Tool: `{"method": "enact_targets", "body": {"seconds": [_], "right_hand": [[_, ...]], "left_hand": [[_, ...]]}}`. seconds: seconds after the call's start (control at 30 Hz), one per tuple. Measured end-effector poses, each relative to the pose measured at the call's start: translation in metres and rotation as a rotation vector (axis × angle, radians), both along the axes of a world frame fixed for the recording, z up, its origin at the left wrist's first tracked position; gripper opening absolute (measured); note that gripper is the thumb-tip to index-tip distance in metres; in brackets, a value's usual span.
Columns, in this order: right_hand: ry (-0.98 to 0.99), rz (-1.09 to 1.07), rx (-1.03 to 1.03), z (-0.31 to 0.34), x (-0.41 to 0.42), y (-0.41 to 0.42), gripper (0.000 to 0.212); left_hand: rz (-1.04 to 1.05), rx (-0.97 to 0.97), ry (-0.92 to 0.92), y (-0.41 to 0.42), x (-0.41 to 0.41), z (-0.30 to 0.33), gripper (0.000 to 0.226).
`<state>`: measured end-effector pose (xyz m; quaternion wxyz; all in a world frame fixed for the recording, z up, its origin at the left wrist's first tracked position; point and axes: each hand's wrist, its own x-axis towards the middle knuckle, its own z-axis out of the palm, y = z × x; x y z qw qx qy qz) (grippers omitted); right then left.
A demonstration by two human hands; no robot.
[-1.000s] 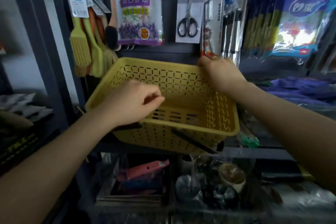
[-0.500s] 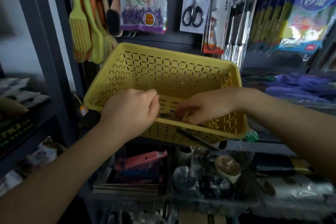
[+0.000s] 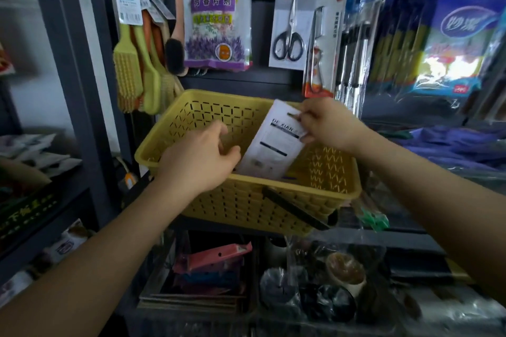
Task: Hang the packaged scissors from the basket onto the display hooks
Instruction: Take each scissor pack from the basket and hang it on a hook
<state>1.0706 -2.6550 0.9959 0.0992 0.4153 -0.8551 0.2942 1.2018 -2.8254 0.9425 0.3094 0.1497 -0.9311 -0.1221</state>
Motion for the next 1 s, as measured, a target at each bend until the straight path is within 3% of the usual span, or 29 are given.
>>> {"method": "enact_targets", "body": {"seconds": [0.1,0.23,0.37,0.63,0.73,0.9,1.0], "right_hand": [[-0.260,-0.027,-0.331,0.007,-0.012,0.011,0.018],[-0.234,-0.093,-0.523,0.020,-0.023,0.016,0.022],[-0.324,-0.124,-0.623,0.030,-0.035,0.008,0.017],[-0.465,-0.037,-0.889,0.056,-0.049,0.000,0.013],[-0.485,0.022,-0.964,0.068,-0.056,0.004,0.019],[-0.526,0.215,-1.005,0.091,-0.057,0.005,0.013],[-0.458,0.287,-0.940,0.102,-0.058,-0.002,0.030]], "left_hand": [[0.073,0.082,0.012,-0.004,-0.017,0.010,0.050],[-0.028,0.049,0.172,0.004,-0.042,0.027,0.062],[-0.277,-0.201,0.232,0.018,-0.065,0.060,0.067],[-0.242,-0.458,0.109,0.041,-0.109,0.080,0.089],[-0.215,-0.537,0.209,0.037,-0.117,0.086,0.072],[-0.200,-0.528,0.482,0.024,-0.124,0.104,0.042],[-0.213,-0.355,0.541,0.018,-0.128,0.110,0.032]]}}
